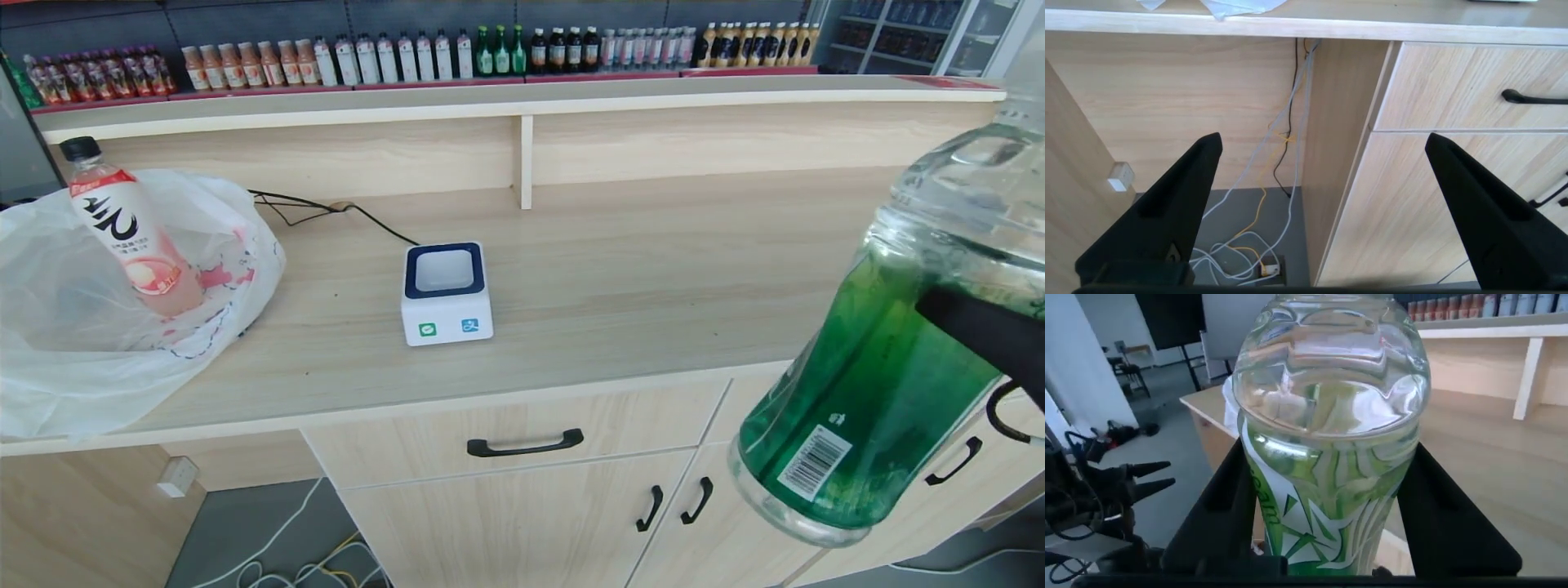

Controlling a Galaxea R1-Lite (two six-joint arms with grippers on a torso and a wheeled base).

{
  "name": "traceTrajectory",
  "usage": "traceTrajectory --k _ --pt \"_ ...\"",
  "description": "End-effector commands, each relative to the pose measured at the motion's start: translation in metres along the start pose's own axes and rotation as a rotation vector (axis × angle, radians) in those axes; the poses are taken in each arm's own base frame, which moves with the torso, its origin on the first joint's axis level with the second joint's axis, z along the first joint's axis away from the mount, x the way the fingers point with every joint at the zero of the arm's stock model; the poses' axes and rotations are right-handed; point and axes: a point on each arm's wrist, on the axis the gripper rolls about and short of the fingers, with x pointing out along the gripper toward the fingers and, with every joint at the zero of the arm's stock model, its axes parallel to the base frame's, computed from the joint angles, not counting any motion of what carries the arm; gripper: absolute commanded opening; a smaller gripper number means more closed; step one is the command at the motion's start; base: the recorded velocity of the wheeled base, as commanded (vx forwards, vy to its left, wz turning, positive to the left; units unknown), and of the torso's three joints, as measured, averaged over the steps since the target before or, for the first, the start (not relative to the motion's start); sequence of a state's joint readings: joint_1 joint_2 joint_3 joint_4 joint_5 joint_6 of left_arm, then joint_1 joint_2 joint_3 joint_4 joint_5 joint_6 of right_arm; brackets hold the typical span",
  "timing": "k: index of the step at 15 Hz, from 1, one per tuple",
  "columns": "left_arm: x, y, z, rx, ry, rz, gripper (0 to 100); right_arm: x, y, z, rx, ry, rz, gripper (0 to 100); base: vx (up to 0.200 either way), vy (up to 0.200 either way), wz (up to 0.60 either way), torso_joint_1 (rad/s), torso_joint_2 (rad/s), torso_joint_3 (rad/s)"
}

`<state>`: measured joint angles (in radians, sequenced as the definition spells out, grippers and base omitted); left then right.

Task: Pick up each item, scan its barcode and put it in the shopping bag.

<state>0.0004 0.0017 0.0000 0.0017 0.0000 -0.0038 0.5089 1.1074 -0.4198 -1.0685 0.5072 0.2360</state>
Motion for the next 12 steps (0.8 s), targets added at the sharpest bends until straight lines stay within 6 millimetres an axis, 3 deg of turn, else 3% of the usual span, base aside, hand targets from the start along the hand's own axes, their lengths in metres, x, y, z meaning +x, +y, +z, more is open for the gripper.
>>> traceTrajectory --k 1,3,9,12 --pt "0.000 0.000 0.000 -0.001 0.000 0.001 100 -0.020 0.018 0.001 0.088 -0.023 0.060 0 0.000 0.000 0.00 0.000 0.00 0.000" --pt "0.000 0.000 0.000 -0.001 0.000 0.001 100 -0.025 0.025 -0.005 0.127 -0.006 0.104 0 0.000 0.000 0.00 0.000 0.00 0.000" --pt "0.000 0.000 0.000 -0.001 0.000 0.001 100 -0.018 0.022 -0.010 0.294 0.031 0.097 0 0.000 0.000 0.00 0.000 0.00 0.000" --pt "0.000 0.000 0.000 -0.001 0.000 0.001 100 -0.004 0.015 -0.014 0.381 0.070 0.119 0 0.000 0.000 0.00 0.000 0.00 0.000"
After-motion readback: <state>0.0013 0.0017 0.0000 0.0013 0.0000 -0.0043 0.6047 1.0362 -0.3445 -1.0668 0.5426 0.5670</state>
